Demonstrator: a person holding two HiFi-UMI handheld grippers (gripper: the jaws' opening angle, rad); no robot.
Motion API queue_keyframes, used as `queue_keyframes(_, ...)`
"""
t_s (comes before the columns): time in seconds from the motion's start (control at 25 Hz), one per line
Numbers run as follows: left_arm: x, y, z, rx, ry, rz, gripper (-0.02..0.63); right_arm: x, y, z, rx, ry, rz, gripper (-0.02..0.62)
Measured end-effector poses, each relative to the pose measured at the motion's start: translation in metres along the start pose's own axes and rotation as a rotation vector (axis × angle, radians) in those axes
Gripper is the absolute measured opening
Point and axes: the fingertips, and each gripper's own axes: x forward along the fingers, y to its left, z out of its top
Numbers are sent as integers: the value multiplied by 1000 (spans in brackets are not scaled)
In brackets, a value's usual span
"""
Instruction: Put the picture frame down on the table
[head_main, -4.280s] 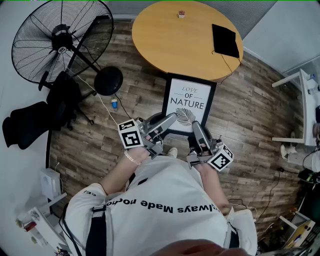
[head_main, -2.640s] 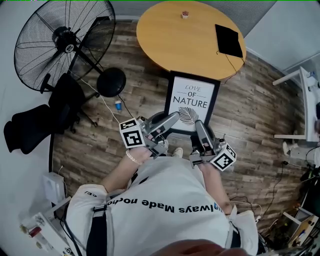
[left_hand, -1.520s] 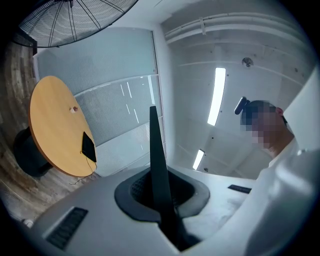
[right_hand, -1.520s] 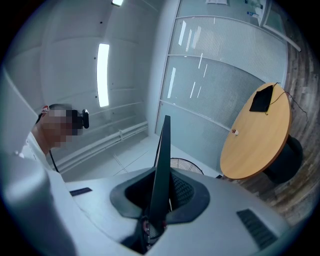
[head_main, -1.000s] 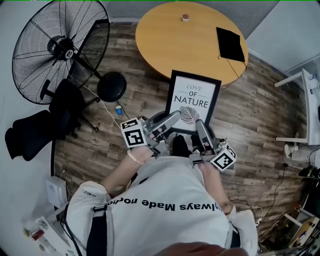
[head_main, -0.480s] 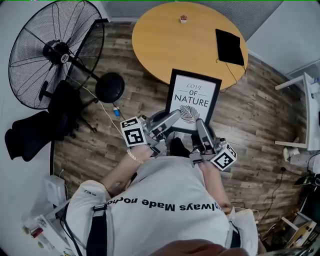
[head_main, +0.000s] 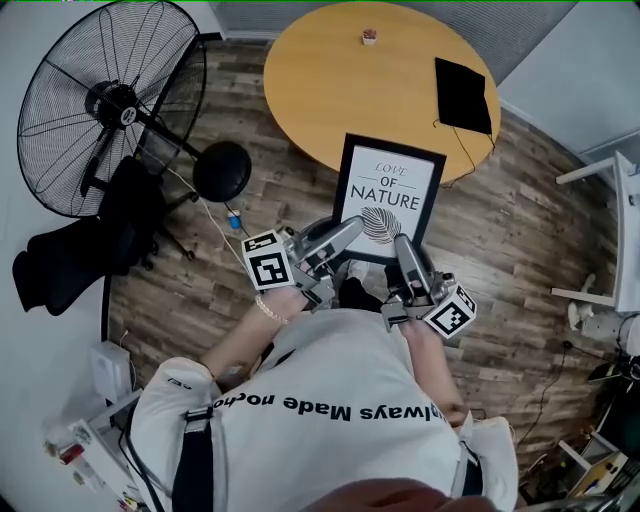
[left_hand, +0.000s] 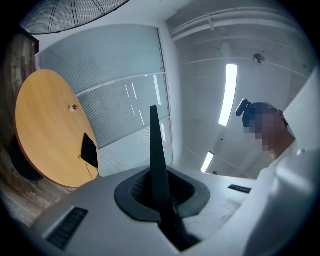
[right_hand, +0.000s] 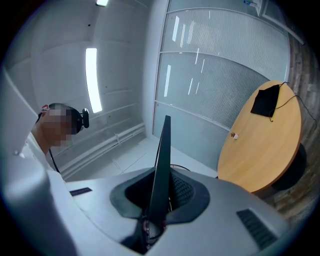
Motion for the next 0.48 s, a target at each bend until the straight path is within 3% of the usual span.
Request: queue_keyframes(0.48,-1,3,-3,7,-1,4,40,-2,-4,-2,3,-4,14,69)
